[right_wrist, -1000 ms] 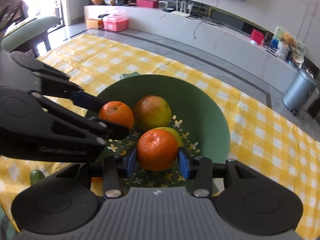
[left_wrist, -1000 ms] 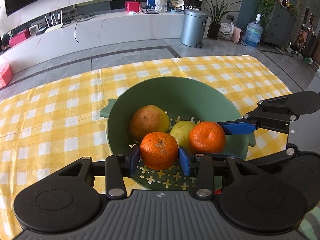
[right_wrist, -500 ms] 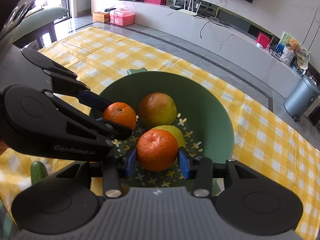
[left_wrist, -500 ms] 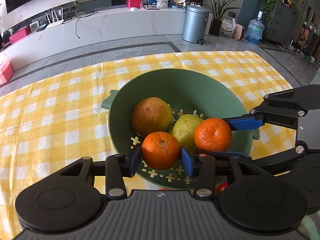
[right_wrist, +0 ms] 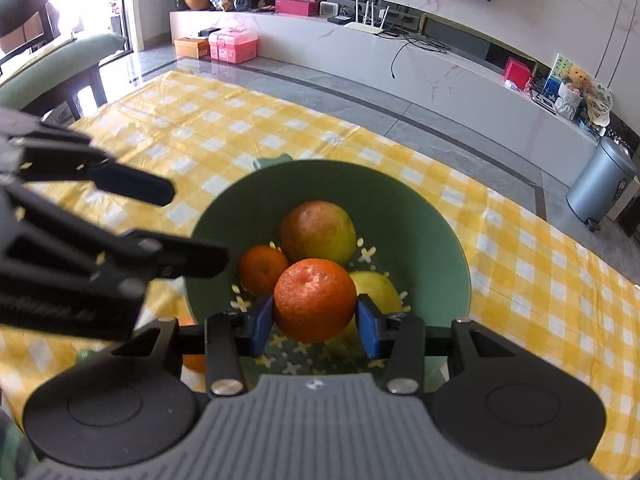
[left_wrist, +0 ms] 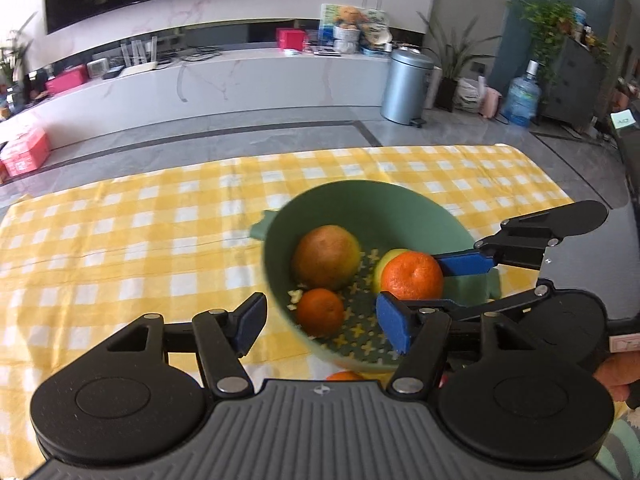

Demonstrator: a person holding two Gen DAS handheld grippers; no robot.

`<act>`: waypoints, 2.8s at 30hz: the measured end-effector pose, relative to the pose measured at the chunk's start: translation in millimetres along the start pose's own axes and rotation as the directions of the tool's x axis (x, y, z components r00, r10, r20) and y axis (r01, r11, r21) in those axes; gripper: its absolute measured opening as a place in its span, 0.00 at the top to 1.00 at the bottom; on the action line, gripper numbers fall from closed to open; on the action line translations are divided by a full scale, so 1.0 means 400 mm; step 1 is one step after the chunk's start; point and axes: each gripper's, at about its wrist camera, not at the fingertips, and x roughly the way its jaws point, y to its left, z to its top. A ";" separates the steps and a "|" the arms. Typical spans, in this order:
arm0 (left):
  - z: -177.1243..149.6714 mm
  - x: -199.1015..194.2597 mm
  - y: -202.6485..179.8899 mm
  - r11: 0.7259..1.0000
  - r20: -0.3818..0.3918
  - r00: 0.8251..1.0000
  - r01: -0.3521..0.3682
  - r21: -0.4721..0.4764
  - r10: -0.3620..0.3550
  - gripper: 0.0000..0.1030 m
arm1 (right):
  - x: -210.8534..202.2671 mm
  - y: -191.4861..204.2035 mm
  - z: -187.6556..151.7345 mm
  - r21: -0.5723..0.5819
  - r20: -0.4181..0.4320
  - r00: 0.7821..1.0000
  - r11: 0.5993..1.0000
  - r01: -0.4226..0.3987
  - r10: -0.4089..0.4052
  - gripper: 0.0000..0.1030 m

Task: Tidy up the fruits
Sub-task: 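Open both grippers to drop the oranges into the colander, then withdraw both grippers from the colander toward the remaining fruit, then grasp an orange with the right gripper while the left gripper grasps another orange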

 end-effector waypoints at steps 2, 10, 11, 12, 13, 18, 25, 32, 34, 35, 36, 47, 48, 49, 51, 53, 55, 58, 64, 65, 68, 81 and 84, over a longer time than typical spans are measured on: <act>-0.006 -0.007 0.009 1.000 -0.012 1.000 -0.020 -0.006 0.020 0.28 | 0.012 0.010 0.006 0.001 -0.010 1.000 1.000 -0.001 0.001 0.60; -0.033 -0.024 0.042 0.998 -0.044 0.997 -0.067 -0.011 0.067 0.28 | 0.050 0.029 0.009 0.050 -0.036 0.999 0.998 -0.026 0.028 0.59; -0.036 -0.025 0.044 0.998 -0.046 0.997 -0.067 -0.011 0.067 0.28 | 0.051 0.034 0.010 0.045 -0.039 0.999 0.999 -0.024 0.026 0.59; -0.037 -0.025 0.045 0.998 -0.048 0.997 -0.066 -0.012 0.065 0.28 | 0.052 0.038 0.012 0.041 -0.043 0.999 0.999 -0.022 0.024 0.59; -0.041 -0.027 0.046 0.998 -0.051 0.997 -0.064 -0.012 0.064 0.28 | 0.054 0.041 0.013 0.040 -0.047 0.999 0.999 -0.023 0.025 0.59; -0.052 -0.033 0.049 0.998 -0.063 0.996 -0.068 0.000 0.068 0.28 | 0.050 0.046 0.012 0.044 -0.058 0.998 0.999 -0.016 0.019 0.58; -0.061 -0.053 0.045 0.997 -0.060 0.996 -0.071 0.000 0.071 0.28 | 0.006 0.042 0.021 0.065 -0.003 1.000 0.998 0.012 -0.012 0.39; -0.076 -0.093 0.029 0.998 -0.043 0.997 -0.062 0.011 0.062 0.28 | -0.065 0.051 0.022 0.073 0.050 0.998 0.996 0.046 -0.050 0.39; -0.081 -0.106 0.023 0.998 -0.037 0.997 -0.061 0.012 0.061 0.28 | -0.087 0.054 0.012 0.082 0.063 0.996 0.995 0.053 -0.058 0.39; -0.084 -0.113 0.020 0.998 -0.034 0.998 -0.059 0.014 0.060 0.28 | -0.098 0.055 0.007 0.087 0.070 0.996 0.995 0.055 -0.061 0.39; -0.086 -0.119 0.016 0.998 -0.033 0.998 -0.059 0.016 0.059 0.28 | -0.110 0.056 0.000 0.093 0.076 0.995 0.994 0.056 -0.063 0.39; -0.138 -0.157 -0.018 1.000 -0.043 0.999 0.014 0.010 -0.013 0.28 | -0.211 0.073 -0.133 0.213 0.119 0.987 0.974 0.079 -0.106 0.39; -0.144 -0.159 -0.021 1.000 -0.042 0.999 0.022 0.007 -0.022 0.28 | -0.216 0.076 -0.148 0.223 0.119 0.987 0.971 0.080 -0.109 0.39; -0.150 -0.161 -0.023 1.000 -0.041 0.999 0.031 0.004 -0.031 0.28 | -0.223 0.080 -0.164 0.232 0.119 0.987 0.969 0.081 -0.111 0.39; -0.162 -0.165 -0.028 0.999 -0.035 0.998 0.047 0.001 -0.047 0.28 | -0.231 0.087 -0.194 0.250 0.118 0.986 0.965 0.083 -0.115 0.39; -0.173 -0.168 -0.034 0.998 -0.032 0.998 0.058 0.006 -0.058 0.28 | -0.236 0.092 -0.224 0.277 0.117 0.987 0.958 0.079 -0.115 0.39; -0.185 -0.168 -0.039 0.997 -0.029 0.997 0.070 0.016 -0.069 0.28 | -0.239 0.094 -0.251 0.310 0.113 0.987 0.948 0.073 -0.113 0.39; -0.203 -0.161 -0.047 0.996 -0.041 0.995 0.090 0.019 -0.089 0.28 | -0.238 0.096 -0.289 0.342 0.106 0.988 0.937 0.074 -0.117 0.39; -0.236 -0.132 -0.057 0.994 -0.077 0.991 0.109 0.021 -0.107 0.28 | -0.218 0.095 -0.348 0.391 0.091 0.992 0.919 0.050 -0.092 0.41; -0.241 -0.126 -0.058 0.994 -0.084 0.991 0.106 0.022 -0.104 0.28 | -0.214 0.096 -0.355 0.393 0.088 0.992 0.918 0.047 -0.089 0.42; -0.256 -0.114 -0.060 0.993 -0.096 0.989 0.119 0.017 -0.116 0.33 | -0.200 0.099 -0.366 0.392 0.084 0.994 0.919 0.035 -0.074 0.47; -0.279 -0.079 -0.055 0.996 -0.114 0.989 0.091 0.004 -0.090 0.37 | -0.136 0.097 -0.376 0.448 0.089 0.995 0.890 -0.080 0.045 0.49; -0.281 -0.075 -0.053 0.996 -0.117 0.989 0.089 -0.001 -0.089 0.37 | -0.114 0.093 -0.376 0.474 0.077 0.995 0.876 -0.092 0.063 0.49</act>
